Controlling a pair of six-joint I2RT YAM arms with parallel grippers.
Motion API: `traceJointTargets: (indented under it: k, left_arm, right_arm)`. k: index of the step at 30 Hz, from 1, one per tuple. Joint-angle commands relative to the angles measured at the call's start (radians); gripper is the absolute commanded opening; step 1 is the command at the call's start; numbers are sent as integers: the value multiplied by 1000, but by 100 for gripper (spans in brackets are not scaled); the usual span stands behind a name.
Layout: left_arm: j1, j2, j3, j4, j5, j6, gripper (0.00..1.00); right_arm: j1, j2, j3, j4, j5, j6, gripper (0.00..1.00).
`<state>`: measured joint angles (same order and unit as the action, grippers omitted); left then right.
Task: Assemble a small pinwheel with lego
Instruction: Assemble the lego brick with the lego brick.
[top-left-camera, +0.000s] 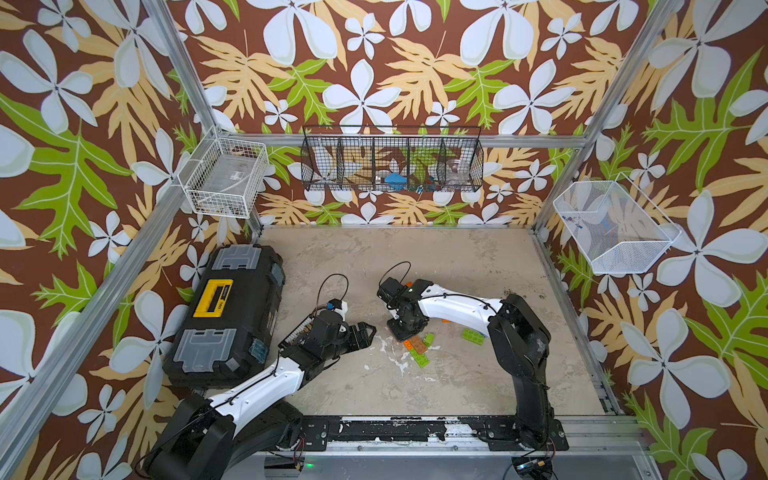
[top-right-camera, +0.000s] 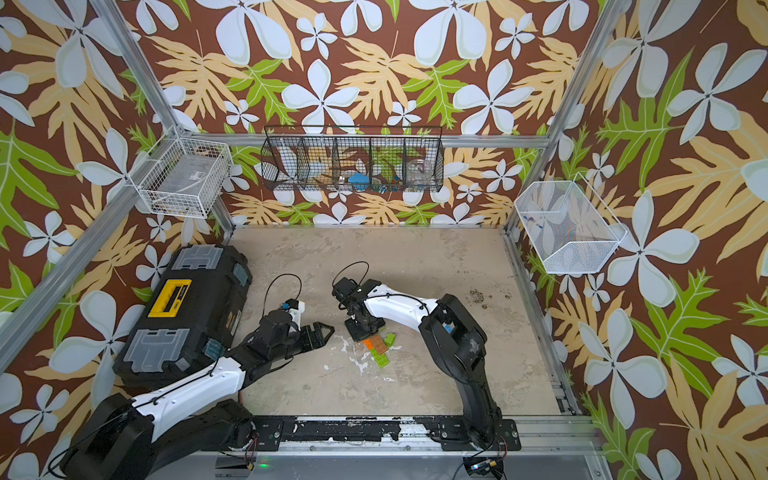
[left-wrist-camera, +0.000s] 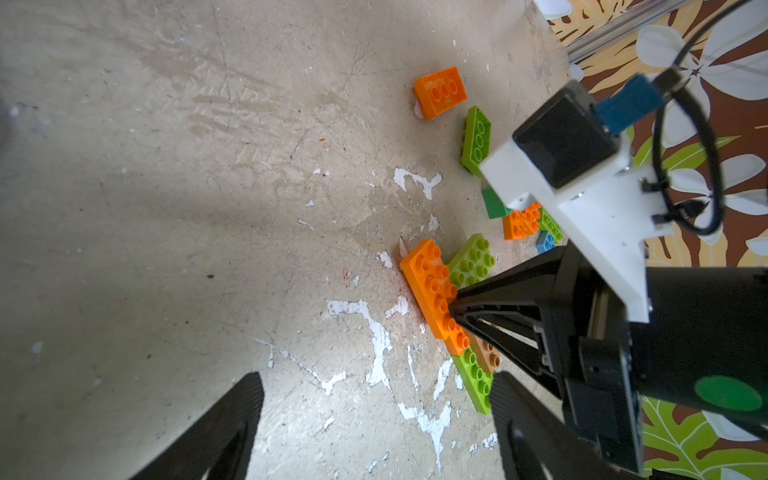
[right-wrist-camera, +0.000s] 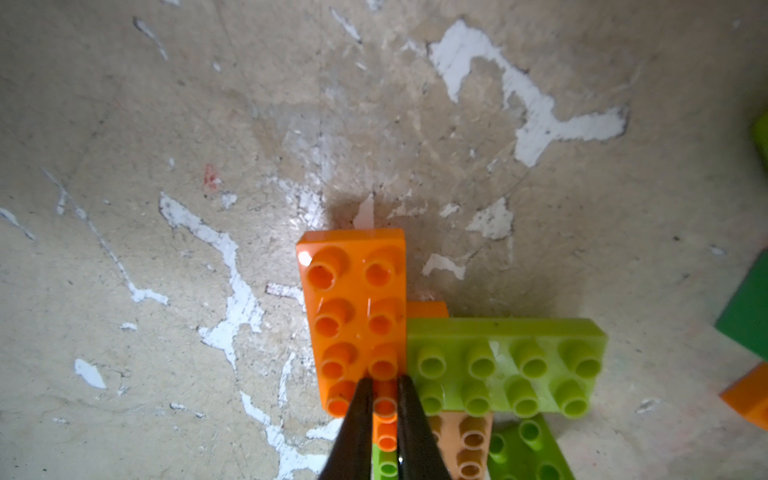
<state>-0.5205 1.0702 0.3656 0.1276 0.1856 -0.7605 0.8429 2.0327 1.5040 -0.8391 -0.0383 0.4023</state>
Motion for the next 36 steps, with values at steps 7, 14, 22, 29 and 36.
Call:
traceJointTargets:
  k: [7,14,22,29,36]
  left_arm:
    - [2,17,4,38,29,10,88]
    - [2,10,16,12,22,30,88]
    - [2,-7,24,-3,13,26,88]
    - [-5,19,86,-47,0,88,90]
    - [-133,151,237,-82,-88,163,91]
  right_arm:
    - [25,-3,-8,16,21,151,14]
    - [27,-12,30,-13,41,141,21]
    - [25,-36,56,-27,40,127,23]
    - [9,-160,-37,45,66,116,24]
    - [-101,-348,-222,110,152,167,26]
